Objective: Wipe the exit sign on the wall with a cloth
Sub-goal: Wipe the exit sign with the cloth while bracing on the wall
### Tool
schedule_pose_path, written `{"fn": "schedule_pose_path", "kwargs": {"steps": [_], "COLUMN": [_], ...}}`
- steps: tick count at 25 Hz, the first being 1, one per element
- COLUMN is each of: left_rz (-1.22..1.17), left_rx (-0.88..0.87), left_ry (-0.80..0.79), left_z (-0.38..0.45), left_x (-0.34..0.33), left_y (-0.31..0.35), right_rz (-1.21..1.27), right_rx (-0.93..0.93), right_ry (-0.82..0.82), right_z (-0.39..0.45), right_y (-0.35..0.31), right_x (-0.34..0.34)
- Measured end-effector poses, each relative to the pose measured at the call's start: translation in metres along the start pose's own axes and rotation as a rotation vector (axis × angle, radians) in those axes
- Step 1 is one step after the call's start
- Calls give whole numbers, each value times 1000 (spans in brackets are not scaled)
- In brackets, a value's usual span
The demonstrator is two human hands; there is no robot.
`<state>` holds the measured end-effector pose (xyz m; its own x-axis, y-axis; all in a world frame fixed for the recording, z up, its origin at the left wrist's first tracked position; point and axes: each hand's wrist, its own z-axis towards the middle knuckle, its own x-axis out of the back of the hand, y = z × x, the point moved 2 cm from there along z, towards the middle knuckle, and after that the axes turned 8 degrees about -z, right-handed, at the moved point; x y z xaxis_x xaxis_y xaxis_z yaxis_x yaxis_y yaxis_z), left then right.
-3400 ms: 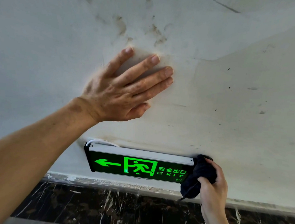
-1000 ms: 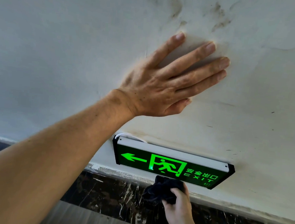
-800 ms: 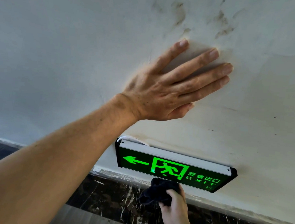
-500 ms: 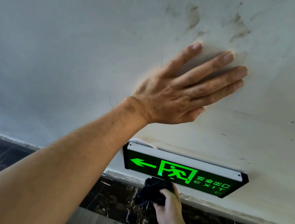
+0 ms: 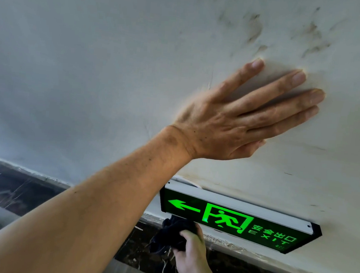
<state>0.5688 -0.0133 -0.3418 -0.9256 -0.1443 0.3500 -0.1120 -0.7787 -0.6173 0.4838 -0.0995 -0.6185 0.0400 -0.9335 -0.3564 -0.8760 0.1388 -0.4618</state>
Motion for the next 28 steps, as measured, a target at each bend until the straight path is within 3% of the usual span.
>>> {"fn": "schedule_pose_path", "kwargs": {"steps": [15,20,24,28], "left_rz": [22,46,65,85], "left_rx": [-12,-14,-11,-13], "left_ry": [-20,-36,-47,-44], "left_z": [2,3,3,1], "left_x": [2,2,4,5], "left_y": [1,0,-1,-2], "right_rz": [-180,-339,-227,35], "right_rx": [-37,-77,-18,169], "right_ry": [-113,-278,-336,-172], "right_z": [3,-6,-22,-43], "right_y": [18,22,16,-8], "right_x": [-38,-35,-8,49]}}
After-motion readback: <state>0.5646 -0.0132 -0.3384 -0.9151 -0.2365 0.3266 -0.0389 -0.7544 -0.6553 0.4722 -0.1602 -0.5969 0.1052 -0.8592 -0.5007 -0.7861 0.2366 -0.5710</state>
